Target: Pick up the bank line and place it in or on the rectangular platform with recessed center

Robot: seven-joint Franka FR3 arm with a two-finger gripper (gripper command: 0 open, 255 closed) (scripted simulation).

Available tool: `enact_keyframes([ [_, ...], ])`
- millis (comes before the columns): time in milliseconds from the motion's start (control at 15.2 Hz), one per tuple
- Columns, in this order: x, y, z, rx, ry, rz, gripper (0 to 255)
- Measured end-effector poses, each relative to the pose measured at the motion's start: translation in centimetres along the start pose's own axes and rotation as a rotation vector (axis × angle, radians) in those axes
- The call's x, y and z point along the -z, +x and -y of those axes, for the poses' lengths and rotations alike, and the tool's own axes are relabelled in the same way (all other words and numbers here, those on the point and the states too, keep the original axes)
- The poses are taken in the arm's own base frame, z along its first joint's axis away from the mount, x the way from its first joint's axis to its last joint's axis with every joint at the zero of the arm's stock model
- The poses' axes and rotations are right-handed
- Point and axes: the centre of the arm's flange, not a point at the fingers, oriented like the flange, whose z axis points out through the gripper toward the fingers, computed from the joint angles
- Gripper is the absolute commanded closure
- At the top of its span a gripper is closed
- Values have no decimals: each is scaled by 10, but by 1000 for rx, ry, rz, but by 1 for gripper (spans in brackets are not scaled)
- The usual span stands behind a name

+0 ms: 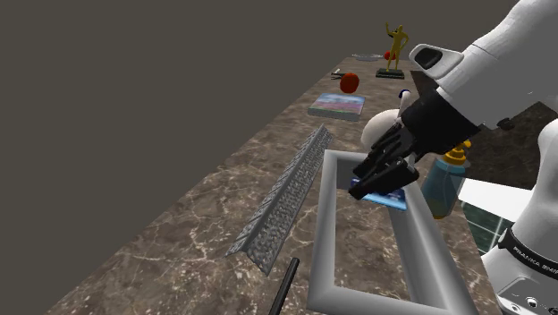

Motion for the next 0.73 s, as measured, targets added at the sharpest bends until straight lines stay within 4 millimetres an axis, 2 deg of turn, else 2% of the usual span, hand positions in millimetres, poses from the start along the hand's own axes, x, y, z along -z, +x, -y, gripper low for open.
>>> enact_keyframes([
  [198,-13,-9,0,0,0,0,255],
  [594,-16,-10,0,0,0,0,255],
  [660,-16,-10,0,0,0,0,0],
  [726,-16,-10,0,0,0,0,0],
])
